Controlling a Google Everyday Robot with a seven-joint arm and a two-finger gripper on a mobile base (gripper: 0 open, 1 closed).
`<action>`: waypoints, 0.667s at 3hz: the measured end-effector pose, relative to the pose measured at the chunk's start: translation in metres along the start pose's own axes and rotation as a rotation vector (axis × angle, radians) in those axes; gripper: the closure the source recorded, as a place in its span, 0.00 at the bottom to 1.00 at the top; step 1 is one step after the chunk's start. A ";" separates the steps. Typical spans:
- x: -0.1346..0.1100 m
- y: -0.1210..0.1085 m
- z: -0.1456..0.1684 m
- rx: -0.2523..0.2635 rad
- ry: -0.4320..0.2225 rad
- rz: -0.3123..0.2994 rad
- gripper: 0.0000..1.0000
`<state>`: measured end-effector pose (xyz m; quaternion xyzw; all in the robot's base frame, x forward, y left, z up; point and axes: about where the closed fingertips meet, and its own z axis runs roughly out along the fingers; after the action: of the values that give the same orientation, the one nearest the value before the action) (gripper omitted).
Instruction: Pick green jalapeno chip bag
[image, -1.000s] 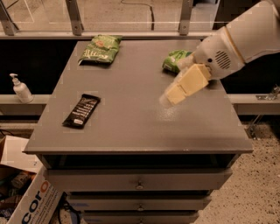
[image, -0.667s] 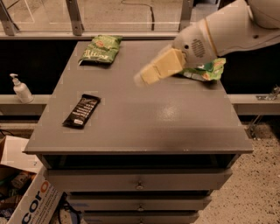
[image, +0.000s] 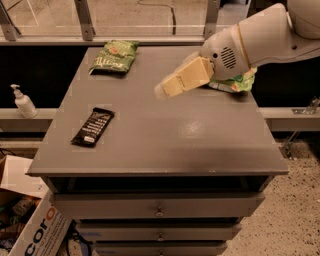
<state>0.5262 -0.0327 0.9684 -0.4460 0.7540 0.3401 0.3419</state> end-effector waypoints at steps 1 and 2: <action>0.016 -0.013 0.015 0.019 -0.055 0.005 0.00; 0.006 -0.054 0.041 0.084 -0.159 -0.037 0.00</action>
Offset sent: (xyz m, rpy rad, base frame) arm 0.1243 0.0148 -0.0527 0.1958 -0.2718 -0.1696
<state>0.5811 -0.0224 0.9303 -0.4166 0.7298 0.3361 0.4253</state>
